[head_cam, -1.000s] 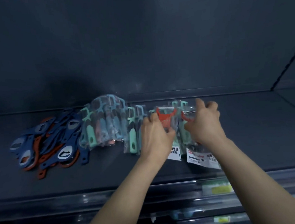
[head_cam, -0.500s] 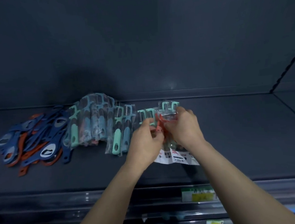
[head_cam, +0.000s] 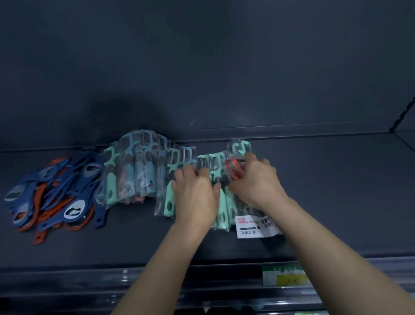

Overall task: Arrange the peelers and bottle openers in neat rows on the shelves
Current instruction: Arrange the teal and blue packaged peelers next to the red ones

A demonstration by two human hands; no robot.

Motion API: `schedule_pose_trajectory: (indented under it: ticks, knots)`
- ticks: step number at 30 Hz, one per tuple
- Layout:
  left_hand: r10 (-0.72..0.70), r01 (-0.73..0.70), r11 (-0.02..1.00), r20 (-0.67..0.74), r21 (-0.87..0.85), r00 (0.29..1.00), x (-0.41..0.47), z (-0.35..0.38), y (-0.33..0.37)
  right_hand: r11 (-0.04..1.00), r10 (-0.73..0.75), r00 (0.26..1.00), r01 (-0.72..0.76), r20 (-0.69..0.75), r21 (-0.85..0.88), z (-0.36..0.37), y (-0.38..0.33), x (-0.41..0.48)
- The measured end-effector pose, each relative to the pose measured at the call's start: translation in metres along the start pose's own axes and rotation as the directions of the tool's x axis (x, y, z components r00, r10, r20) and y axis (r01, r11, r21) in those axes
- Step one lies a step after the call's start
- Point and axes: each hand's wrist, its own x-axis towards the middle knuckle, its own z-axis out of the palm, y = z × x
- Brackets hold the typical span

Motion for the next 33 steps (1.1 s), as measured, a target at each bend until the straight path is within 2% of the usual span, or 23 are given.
schedule_pose_trajectory:
  ticks: [4,10,13,15,19,23,25,28,31,33]
  knots:
    - [0.002,0.013,0.994,0.143,-0.108,0.99,0.004,0.005,0.014,0.999,-0.008,0.998,0.01,-0.061,0.04,-0.009,0.009,0.003]
    - [-0.06,0.11,0.972,0.232,-0.209,0.971,0.006,0.006,0.017,0.998,0.007,0.998,-0.004,0.057,-0.061,-0.007,0.015,0.004]
    - [-0.082,0.144,0.957,0.242,-0.252,0.967,0.009,0.002,0.014,0.999,0.034,0.997,-0.033,0.071,-0.014,-0.006,0.015,0.004]
    - [-0.113,0.185,0.949,0.272,-0.254,0.956,0.01,0.001,0.015,0.998,0.049,0.996,-0.052,0.07,0.046,-0.009,0.017,0.004]
    - [-0.174,0.227,0.963,0.312,-0.143,0.934,0.01,0.006,0.026,0.989,0.049,0.999,-0.049,0.007,0.141,-0.025,0.026,0.008]
    - [-0.245,0.328,0.927,0.368,-0.182,0.897,0.017,0.005,0.035,0.984,0.102,0.994,-0.095,-0.039,0.148,-0.04,0.043,0.017]
    - [-0.273,0.365,0.904,0.356,-0.223,0.894,0.018,0.005,0.036,0.986,0.134,0.989,-0.128,-0.054,0.104,-0.041,0.054,0.018]
    - [-0.271,0.331,0.891,0.223,-0.31,0.937,0.016,0.004,0.037,0.987,0.143,0.988,-0.138,-0.066,0.078,-0.038,0.068,0.017]
    - [-0.266,0.289,0.896,0.113,-0.338,0.957,0.017,0.001,0.044,0.986,0.129,0.989,-0.119,-0.079,0.121,-0.034,0.072,0.017]
    - [-0.24,0.26,0.909,0.102,-0.327,0.965,0.019,0.003,0.054,0.985,0.105,0.993,-0.095,-0.06,0.147,-0.029,0.071,0.017]
